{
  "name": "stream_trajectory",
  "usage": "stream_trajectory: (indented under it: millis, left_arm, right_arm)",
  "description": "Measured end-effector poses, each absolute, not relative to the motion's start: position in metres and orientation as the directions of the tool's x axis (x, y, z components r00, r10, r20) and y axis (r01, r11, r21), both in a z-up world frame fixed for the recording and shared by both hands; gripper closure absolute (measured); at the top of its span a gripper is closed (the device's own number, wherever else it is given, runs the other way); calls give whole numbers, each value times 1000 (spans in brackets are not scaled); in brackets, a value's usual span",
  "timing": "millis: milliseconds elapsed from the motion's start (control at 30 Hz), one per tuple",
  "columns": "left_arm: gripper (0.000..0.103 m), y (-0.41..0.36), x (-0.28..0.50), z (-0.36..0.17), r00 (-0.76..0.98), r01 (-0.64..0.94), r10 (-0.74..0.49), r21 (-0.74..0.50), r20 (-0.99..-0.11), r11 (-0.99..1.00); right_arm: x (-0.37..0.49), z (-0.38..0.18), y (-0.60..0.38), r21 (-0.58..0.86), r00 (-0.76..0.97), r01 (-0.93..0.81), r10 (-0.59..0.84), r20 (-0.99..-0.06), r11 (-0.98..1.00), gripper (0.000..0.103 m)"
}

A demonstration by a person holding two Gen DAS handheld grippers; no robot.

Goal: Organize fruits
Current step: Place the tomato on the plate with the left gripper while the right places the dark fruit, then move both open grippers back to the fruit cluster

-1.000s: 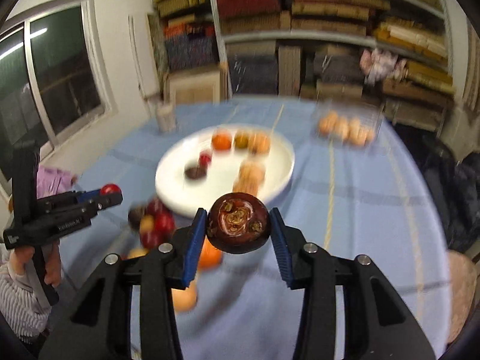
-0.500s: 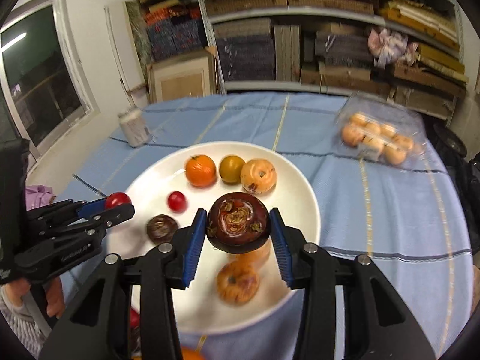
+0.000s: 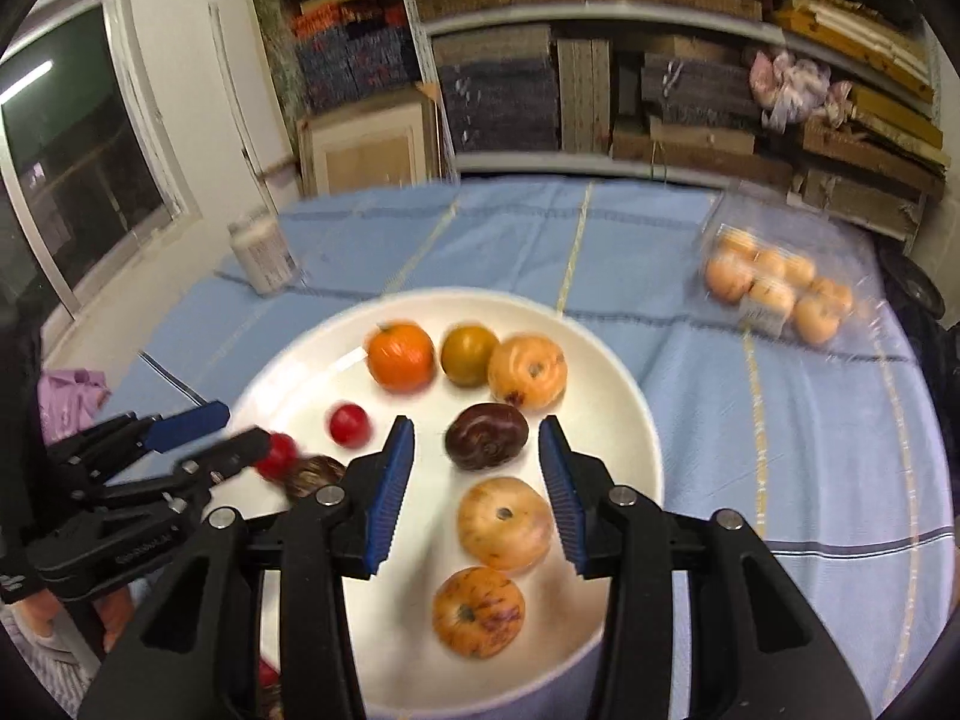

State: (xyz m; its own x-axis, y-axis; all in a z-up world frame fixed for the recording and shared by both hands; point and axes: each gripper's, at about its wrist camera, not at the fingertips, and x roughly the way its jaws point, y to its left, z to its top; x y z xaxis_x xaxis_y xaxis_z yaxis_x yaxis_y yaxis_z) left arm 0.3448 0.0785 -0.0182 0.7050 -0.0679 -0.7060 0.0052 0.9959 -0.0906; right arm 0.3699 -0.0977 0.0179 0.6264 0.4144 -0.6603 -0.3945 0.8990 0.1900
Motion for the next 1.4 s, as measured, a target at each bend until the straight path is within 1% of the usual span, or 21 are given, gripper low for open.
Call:
stream_trajectory:
  millis: [100, 200, 233, 300, 367, 400, 567, 700, 800, 900, 967, 1067, 1400]
  left_arm:
    - [45, 75, 319, 2, 735, 14, -67, -83, -675, 996]
    - [38, 72, 282, 20, 768, 19, -63, -76, -638, 997]
    - [36, 71, 271, 23, 776, 21, -60, -70, -628, 997]
    - [35, 67, 245, 26, 790, 25, -54, -55, -611, 998]
    - [34, 64, 221, 23, 796, 31, -49, -40, -604, 999]
    - [32, 62, 206, 19, 796, 39, -50, -32, -603, 999]
    - [31, 57, 160, -12, 774, 61, -60, -21, -630, 998]
    - [31, 55, 138, -37, 748, 83, -92, -45, -657, 996]
    - [31, 53, 130, -45, 741, 98, -111, -56, -662, 994]
    - [31, 46, 129, -49, 741, 117, -113, -39, -662, 992]
    - [31, 42, 131, -50, 740, 131, -116, -27, -662, 991]
    - [30, 36, 134, -53, 734, 147, -125, -24, -667, 989]
    - [30, 22, 149, -59, 712, 198, -168, -34, -682, 980]
  right_arm:
    - [338, 51, -109, 188, 672, -407, 432, -602, 894, 58]
    - [294, 76, -118, 169, 713, -429, 448, -540, 887, 50]
    - [278, 81, -120, 161, 723, -436, 451, -523, 886, 45]
    - [245, 87, -126, 162, 735, -450, 467, -491, 878, 42]
    - [215, 83, -131, 177, 729, -466, 489, -479, 867, 37]
    - [202, 78, -133, 180, 725, -470, 495, -480, 864, 36]
    - [156, 33, -139, 205, 687, -456, 489, -537, 866, 35]
    - [143, -7, -138, 237, 629, -436, 482, -610, 868, 35]
    - [139, -26, -133, 239, 595, -437, 478, -646, 867, 35]
    - [137, -36, -125, 222, 569, -455, 473, -672, 862, 35]
    - [137, -42, -120, 206, 561, -462, 464, -685, 862, 33]
    - [140, -46, -118, 210, 547, -462, 463, -697, 862, 32]
    - [148, -49, -125, 237, 532, -446, 469, -705, 863, 31]
